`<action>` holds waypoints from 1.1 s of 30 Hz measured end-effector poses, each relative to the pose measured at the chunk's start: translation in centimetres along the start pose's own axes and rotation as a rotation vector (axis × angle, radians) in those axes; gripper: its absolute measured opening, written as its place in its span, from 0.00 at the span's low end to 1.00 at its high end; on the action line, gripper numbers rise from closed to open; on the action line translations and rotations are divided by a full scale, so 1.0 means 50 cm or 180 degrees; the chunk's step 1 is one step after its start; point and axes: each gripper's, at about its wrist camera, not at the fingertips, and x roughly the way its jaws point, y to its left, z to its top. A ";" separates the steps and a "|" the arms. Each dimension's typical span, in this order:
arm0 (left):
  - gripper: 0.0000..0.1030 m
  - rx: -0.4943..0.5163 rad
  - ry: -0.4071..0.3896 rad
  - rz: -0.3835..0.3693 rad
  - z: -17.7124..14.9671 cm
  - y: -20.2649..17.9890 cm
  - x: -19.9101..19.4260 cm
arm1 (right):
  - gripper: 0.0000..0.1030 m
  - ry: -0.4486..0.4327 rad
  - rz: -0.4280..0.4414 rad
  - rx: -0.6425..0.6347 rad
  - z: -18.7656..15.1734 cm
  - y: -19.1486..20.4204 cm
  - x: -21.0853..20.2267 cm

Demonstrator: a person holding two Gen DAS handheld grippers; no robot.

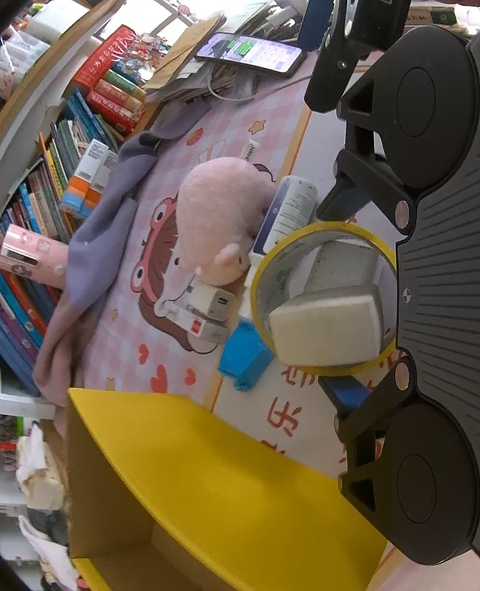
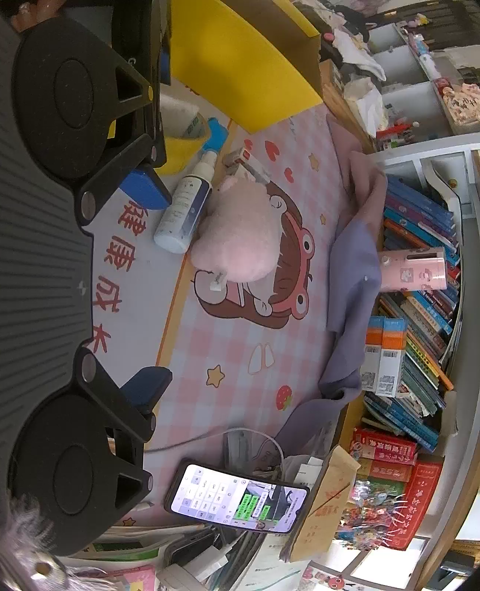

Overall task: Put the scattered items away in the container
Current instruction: 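Move the left tool to the yellow tape roll and close on it, then grasp the white block with the right tool while the left tool lifts the tape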

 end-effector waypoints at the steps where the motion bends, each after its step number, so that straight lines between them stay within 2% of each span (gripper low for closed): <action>1: 0.81 -0.0025 0.0004 -0.0016 0.000 0.002 -0.001 | 0.91 0.0003 0.0003 0.0015 0.000 -0.004 0.001; 4: 0.80 -0.0069 -0.0130 -0.0061 -0.001 0.007 -0.021 | 0.91 0.0021 0.0018 0.0054 -0.001 -0.012 0.002; 9: 0.80 0.0085 -0.0640 -0.0163 0.004 -0.005 -0.095 | 0.91 0.0077 0.0097 0.0064 -0.004 -0.012 0.006; 15: 0.80 0.0017 -0.1035 -0.0072 0.008 0.002 -0.163 | 0.91 0.0107 0.0265 -0.0064 -0.007 0.013 0.006; 22: 0.81 -0.0109 -0.1169 0.0071 -0.011 0.031 -0.211 | 0.89 0.0194 0.0548 -0.0080 -0.001 0.045 0.027; 28: 0.81 -0.0015 -0.1195 0.0171 -0.027 0.028 -0.226 | 0.67 0.0440 0.0569 0.0254 0.001 0.030 0.070; 33: 0.81 0.0163 -0.1230 0.0232 -0.031 0.014 -0.233 | 0.65 0.0485 0.0756 0.0176 0.001 0.052 0.085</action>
